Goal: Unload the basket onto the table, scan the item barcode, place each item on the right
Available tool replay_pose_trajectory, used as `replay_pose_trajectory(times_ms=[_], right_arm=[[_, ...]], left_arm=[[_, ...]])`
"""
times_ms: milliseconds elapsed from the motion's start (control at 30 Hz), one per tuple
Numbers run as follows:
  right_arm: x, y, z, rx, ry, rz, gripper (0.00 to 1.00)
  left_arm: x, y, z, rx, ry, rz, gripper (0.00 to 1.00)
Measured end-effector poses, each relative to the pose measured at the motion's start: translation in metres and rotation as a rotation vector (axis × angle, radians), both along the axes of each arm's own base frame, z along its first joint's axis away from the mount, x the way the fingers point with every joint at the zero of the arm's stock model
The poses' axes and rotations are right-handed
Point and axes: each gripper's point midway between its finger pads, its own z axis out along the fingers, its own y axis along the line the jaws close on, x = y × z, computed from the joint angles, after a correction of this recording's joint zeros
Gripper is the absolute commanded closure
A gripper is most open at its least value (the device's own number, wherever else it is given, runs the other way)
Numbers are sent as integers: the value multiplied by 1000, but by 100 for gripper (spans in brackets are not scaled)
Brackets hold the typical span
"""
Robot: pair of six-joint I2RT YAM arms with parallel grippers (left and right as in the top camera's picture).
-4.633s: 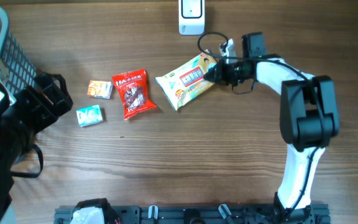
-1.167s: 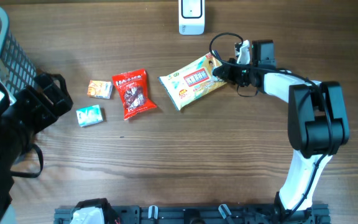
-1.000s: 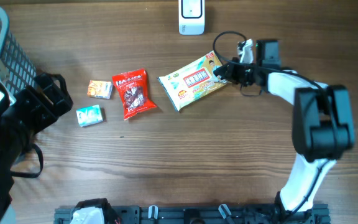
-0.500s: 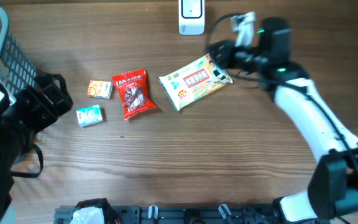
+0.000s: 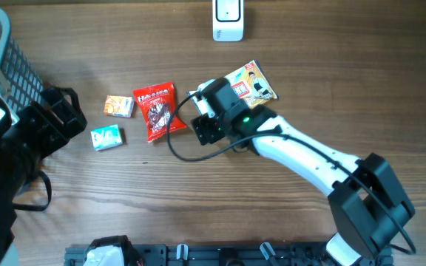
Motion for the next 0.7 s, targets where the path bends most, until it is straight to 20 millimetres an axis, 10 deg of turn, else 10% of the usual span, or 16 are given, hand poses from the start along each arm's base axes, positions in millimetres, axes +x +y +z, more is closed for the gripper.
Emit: replay_pose_trajectory(times_ms=[700], right_arm=[[18, 1, -63, -385, -219, 150, 36]], left_arm=[[0, 0, 0, 0, 0, 0, 0]])
